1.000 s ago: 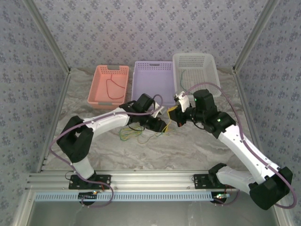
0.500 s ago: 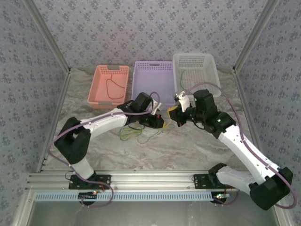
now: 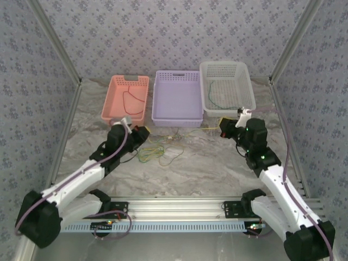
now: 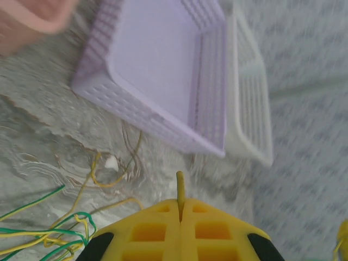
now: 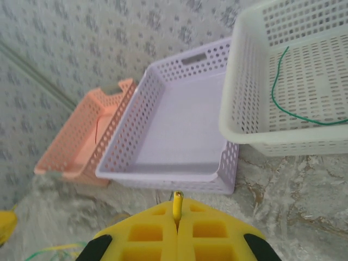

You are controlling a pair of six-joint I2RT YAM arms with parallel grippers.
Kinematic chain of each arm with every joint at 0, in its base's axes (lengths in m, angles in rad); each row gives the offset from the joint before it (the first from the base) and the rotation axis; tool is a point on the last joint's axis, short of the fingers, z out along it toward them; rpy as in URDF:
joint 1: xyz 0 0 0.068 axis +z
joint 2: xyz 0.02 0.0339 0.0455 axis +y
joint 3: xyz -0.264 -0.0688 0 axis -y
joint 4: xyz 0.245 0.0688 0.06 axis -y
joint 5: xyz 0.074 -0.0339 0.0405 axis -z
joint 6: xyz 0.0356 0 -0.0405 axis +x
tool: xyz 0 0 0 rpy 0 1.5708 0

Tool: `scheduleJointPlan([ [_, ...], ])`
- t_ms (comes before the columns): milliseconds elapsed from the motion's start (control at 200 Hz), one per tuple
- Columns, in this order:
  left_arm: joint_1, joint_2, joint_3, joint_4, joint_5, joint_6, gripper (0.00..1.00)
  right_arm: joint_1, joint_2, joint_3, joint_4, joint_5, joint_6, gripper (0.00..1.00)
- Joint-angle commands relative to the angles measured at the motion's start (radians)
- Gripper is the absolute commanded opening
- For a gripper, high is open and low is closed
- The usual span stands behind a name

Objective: Untangle the cables

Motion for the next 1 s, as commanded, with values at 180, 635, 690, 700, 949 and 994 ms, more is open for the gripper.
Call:
scheduleJointPlan([
  [180, 0.109, -0.345, -0.164, -0.109, -0.396, -0.440, 0.00, 0.007, -0.179, -0.118, 0.220, 0.261, 0.262, 0.00],
  [635, 0.102, -0.437, -0.234, -0.175, -0.502, -0.746, 0.00, -0.017, -0.203, -0.231, 0.270, 0.594, 0.935, 0.00],
  [690, 0.101, -0.454, -0.237, -0.185, -0.511, -0.757, 0.00, -0.021, -0.188, -0.238, 0.277, 0.601, 0.985, 0.00],
  [700, 0.100, -0.457, -0.237, -0.187, -0.512, -0.758, 0.00, -0.022, -0.186, -0.241, 0.281, 0.601, 0.991, 0.00],
  [949, 0.102, -0.409, -0.194, -0.130, -0.510, -0.694, 0.00, -0.017, -0.134, -0.156, 0.269, 0.501, 0.860, 0.00],
  [994, 0.109, -0.355, -0.174, -0.065, -0.485, -0.640, 0.00, -0.007, -0.116, -0.116, 0.238, 0.452, 0.776, 0.00],
])
